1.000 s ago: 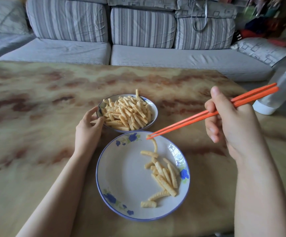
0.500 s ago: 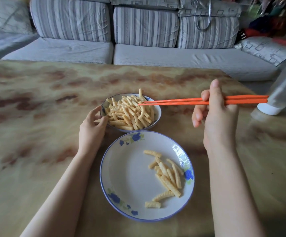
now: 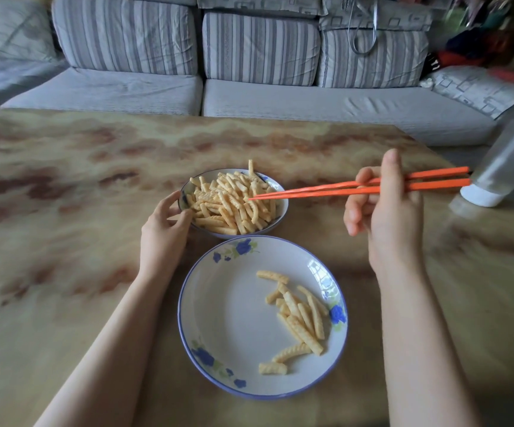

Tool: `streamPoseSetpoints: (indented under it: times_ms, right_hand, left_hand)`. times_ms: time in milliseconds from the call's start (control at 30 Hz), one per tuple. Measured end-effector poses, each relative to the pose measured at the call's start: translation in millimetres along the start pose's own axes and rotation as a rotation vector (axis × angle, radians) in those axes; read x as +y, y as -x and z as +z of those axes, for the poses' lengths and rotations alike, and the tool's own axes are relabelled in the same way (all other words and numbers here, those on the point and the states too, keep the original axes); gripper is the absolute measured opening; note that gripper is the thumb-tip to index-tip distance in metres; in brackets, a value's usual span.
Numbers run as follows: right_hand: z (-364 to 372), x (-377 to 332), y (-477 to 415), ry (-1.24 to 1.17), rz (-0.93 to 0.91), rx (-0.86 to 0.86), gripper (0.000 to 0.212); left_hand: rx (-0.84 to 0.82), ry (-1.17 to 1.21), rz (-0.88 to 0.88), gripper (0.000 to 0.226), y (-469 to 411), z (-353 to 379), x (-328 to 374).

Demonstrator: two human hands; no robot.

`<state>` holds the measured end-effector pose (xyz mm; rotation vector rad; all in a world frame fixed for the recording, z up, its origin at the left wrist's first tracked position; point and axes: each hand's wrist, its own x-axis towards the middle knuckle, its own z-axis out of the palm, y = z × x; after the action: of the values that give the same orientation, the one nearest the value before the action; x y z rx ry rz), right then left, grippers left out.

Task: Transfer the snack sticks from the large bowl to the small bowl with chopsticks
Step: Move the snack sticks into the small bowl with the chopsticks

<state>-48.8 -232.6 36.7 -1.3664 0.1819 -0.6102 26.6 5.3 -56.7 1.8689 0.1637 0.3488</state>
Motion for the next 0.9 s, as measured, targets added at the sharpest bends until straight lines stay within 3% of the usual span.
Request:
streamPoseSetpoints:
  times_ms: [233, 567, 733, 900]
  right_hand:
    - [-31.3, -20.4, 2.0, 0.220, 0.073, -0.201, 0.044]
    - [-34.1, -27.9, 12.0, 0.321, 0.152, -0.315, 0.043]
    - [-28.1, -22.6, 10.1, 0.320, 0.113, -0.230, 0.044]
    - [-17.2, -20.2, 9.1, 0.158, 0.030, -0.063, 0.043]
  left_hand:
    - [-0.005, -0.005, 0.004, 0.041, 0.0, -0.3, -0.5]
    - [-0.006, -0.022, 0.010, 0.040, 0.2, -0.5, -0.5]
    - [-0.009, -0.008, 0.000, 0.041, -0.6, -0.7, -2.0]
    - [-0.008, -0.005, -0.007, 0.041, 0.8, -0.5, 0.3]
